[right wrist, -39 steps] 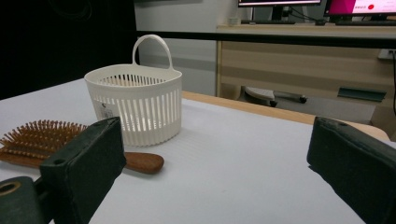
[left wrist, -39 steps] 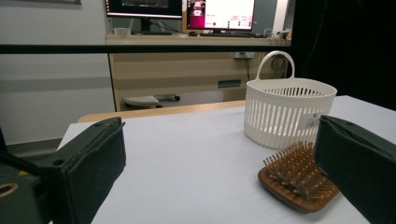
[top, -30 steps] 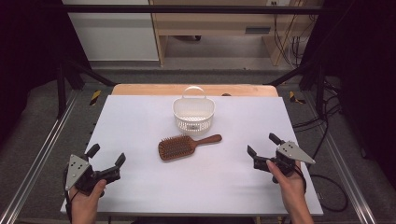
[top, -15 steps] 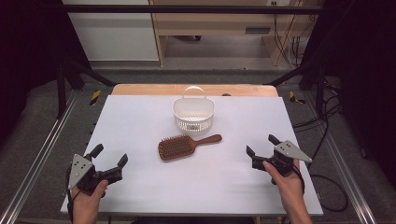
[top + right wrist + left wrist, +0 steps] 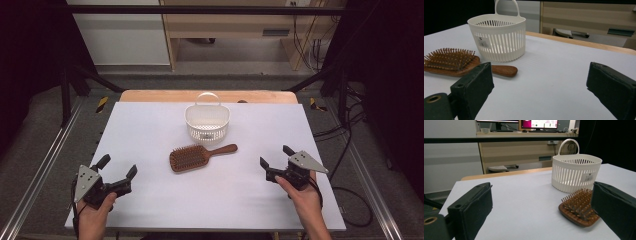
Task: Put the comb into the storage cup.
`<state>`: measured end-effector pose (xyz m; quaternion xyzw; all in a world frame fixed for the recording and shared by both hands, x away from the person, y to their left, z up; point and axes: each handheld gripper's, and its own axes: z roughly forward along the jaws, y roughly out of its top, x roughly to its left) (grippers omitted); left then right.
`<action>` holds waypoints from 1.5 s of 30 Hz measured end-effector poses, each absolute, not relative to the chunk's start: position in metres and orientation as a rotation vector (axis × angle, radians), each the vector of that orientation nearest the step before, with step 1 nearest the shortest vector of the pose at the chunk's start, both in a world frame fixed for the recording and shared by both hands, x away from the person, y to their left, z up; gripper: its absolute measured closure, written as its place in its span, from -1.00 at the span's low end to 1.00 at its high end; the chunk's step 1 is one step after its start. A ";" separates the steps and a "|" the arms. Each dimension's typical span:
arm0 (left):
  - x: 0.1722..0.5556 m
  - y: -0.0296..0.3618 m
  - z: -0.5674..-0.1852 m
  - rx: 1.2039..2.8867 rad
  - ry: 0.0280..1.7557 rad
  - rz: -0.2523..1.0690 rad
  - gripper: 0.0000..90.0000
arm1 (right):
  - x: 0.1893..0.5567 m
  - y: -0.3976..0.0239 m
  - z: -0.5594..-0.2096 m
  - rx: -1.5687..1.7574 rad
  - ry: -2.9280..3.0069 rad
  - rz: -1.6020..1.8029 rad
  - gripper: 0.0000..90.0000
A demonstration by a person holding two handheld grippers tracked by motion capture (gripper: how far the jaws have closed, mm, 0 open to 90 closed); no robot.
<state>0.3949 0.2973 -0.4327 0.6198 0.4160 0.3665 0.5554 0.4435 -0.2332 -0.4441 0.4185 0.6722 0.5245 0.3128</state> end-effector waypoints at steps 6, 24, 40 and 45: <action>0.396 0.297 -0.433 1.472 0.985 0.862 -0.93 | 0.443 -0.230 -0.445 1.102 1.792 1.380 -0.81; 0.398 0.292 -0.435 1.504 1.010 0.852 -0.79 | 0.445 -0.230 -0.447 1.114 1.807 1.364 -0.80; 0.397 0.271 -0.434 1.633 1.091 0.777 0.31 | 0.445 -0.230 -0.447 1.127 1.808 1.377 -0.83; 0.402 0.254 -0.433 1.760 1.042 0.764 0.66 | 0.444 -0.231 -0.446 1.128 1.795 1.394 -0.88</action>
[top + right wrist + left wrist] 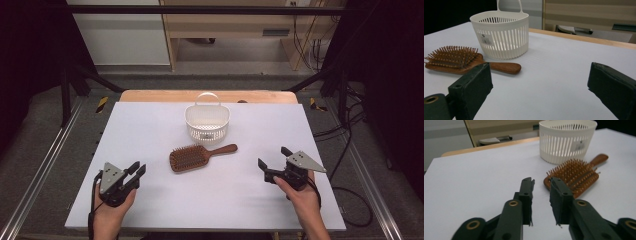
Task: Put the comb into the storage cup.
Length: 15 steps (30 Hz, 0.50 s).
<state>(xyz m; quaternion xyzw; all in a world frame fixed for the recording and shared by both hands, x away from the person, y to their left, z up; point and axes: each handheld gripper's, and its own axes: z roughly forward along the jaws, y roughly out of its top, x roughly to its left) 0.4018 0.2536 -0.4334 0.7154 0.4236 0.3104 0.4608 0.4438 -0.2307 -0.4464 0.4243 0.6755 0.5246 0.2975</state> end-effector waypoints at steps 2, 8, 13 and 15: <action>0.404 0.251 -0.433 1.780 1.035 0.740 0.72 | 0.443 -0.231 -0.446 1.117 1.796 1.398 -0.89; 0.418 0.235 -0.435 1.853 1.014 0.629 0.94 | 0.441 -0.236 -0.443 1.053 1.768 1.424 -0.91; 0.429 0.226 -0.436 1.896 0.999 0.621 1.00 | 0.438 -0.244 -0.441 1.039 1.730 1.478 -0.91; 0.431 0.224 -0.436 1.918 0.991 0.621 1.00 | 0.433 -0.247 -0.440 1.046 1.729 1.457 -0.91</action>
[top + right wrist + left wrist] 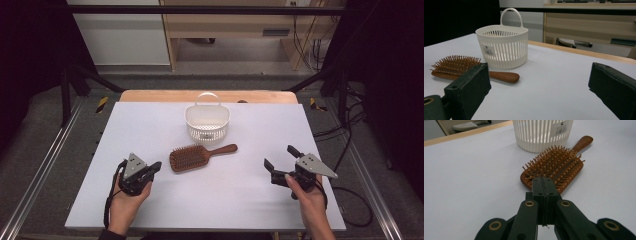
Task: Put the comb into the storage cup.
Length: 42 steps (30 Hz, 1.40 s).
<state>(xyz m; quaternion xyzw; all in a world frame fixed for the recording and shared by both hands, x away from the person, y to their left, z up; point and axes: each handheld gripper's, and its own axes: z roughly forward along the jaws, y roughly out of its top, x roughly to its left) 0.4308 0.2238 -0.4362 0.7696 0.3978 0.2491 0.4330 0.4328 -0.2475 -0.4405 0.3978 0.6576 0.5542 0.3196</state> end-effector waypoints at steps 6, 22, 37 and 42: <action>0.437 0.227 -0.442 1.912 1.045 0.607 1.00 | 0.419 -0.258 -0.437 1.014 1.731 1.392 -0.92; 0.477 0.203 -0.465 2.022 1.160 0.517 0.99 | 0.415 -0.269 -0.439 1.035 1.685 1.421 -0.92; 0.494 0.196 -0.457 2.044 1.160 0.530 1.00 | 0.416 -0.267 -0.441 1.038 1.705 1.429 -0.91; 0.500 0.196 -0.458 2.055 1.172 0.521 1.00 | 0.416 -0.266 -0.441 1.044 1.708 1.433 -0.91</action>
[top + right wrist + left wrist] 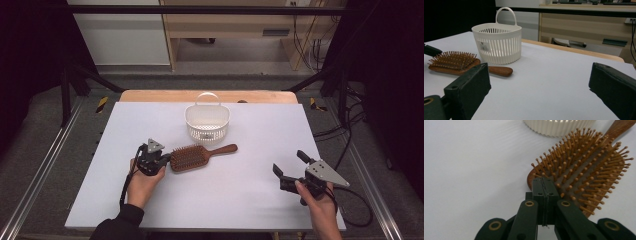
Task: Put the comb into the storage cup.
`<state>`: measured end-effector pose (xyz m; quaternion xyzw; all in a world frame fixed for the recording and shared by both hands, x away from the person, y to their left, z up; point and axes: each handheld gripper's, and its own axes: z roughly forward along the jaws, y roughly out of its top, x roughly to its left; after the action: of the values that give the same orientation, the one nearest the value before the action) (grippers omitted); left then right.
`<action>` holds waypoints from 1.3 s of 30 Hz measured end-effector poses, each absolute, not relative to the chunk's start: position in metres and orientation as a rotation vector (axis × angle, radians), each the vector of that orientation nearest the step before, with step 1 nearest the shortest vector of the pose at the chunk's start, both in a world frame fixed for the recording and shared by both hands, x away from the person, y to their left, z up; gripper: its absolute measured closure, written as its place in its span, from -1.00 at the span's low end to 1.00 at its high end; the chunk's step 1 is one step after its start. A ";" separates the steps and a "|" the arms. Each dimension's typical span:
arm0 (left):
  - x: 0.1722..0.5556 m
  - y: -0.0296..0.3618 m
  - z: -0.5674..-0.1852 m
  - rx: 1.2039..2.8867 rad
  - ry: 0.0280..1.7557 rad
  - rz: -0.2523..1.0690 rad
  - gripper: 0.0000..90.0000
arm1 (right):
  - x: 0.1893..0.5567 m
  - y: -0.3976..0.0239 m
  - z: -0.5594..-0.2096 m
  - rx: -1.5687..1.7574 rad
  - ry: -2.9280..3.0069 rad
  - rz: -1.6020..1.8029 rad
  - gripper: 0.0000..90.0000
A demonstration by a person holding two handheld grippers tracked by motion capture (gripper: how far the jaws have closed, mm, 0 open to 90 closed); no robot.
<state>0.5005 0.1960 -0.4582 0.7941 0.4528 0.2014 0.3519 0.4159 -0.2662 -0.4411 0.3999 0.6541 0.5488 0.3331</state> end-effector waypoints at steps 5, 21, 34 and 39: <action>0.508 0.195 -0.459 2.070 1.169 0.525 1.00 | 0.416 -0.266 -0.442 1.046 1.711 1.433 -0.91; 0.536 0.191 -0.457 2.105 1.117 0.565 1.00 | 0.417 -0.266 -0.444 1.061 1.725 1.426 -0.91; 0.552 0.176 -0.459 2.117 1.015 0.572 1.00 | 0.418 -0.265 -0.446 1.067 1.751 1.411 -0.91; 0.547 0.162 -0.460 2.128 0.976 0.559 1.00 | 0.418 -0.265 -0.446 1.069 1.751 1.410 -0.91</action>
<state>0.5471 0.1621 -0.4604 0.8251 0.3784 0.2167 0.3592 0.4179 -0.2654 -0.4461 0.4069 0.6662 0.5367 0.3202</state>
